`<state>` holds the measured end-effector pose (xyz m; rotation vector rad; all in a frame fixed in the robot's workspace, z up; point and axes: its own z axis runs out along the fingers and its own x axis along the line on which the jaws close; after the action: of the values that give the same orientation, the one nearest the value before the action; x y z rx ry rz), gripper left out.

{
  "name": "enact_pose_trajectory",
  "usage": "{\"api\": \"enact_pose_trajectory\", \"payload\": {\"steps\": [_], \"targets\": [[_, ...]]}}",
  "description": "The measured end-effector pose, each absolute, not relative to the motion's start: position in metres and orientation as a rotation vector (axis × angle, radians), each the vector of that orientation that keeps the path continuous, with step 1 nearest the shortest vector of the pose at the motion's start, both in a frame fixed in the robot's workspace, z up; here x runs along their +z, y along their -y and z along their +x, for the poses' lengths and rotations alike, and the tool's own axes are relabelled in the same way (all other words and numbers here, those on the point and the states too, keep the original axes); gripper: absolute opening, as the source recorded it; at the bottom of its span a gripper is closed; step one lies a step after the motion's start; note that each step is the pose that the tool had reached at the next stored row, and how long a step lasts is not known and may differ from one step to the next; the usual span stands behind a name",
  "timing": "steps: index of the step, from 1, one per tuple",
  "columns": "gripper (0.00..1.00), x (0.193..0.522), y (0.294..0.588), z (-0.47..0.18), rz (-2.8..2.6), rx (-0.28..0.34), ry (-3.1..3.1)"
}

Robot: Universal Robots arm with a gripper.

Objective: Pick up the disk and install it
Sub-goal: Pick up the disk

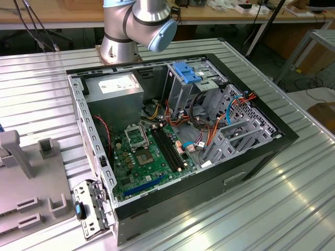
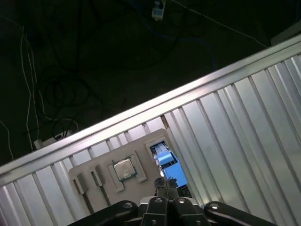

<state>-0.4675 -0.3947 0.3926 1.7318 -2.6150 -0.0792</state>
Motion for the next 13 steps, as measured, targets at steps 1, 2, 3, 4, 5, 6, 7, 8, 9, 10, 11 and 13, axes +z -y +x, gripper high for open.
{"api": "enact_pose_trajectory", "payload": {"steps": [1, 2, 3, 4, 5, 6, 7, 8, 9, 10, 11, 13], "targets": [[0.11, 0.3925, 0.3947, -0.4675, 1.774, -0.079, 2.586], [0.11, 0.3926, 0.3947, -0.4675, 1.789, -0.079, 2.575], [0.11, 0.3926, 0.3947, -0.4675, 1.804, -0.079, 2.564], [0.11, 0.3925, 0.3947, -0.4675, 1.825, -0.079, 2.548], [0.11, 0.3926, 0.3947, -0.4675, 1.849, -0.079, 2.531], [0.11, 0.3926, 0.3947, -0.4675, 1.864, -0.079, 2.519], [0.11, 0.3926, 0.3946, -0.4675, 1.878, -0.079, 2.508], [0.11, 0.3925, 0.3947, -0.4675, 1.895, -0.079, 2.495], [0.11, 0.3926, 0.3947, -0.4675, 1.909, -0.078, 2.485], [0.11, 0.3925, 0.3947, -0.4675, 1.926, -0.078, 2.471], [0.11, 0.3924, 0.3947, -0.4675, 1.975, -0.078, 2.431], [0.11, 0.3923, 0.3947, -0.4675, 2.021, -0.078, 2.391]]}}
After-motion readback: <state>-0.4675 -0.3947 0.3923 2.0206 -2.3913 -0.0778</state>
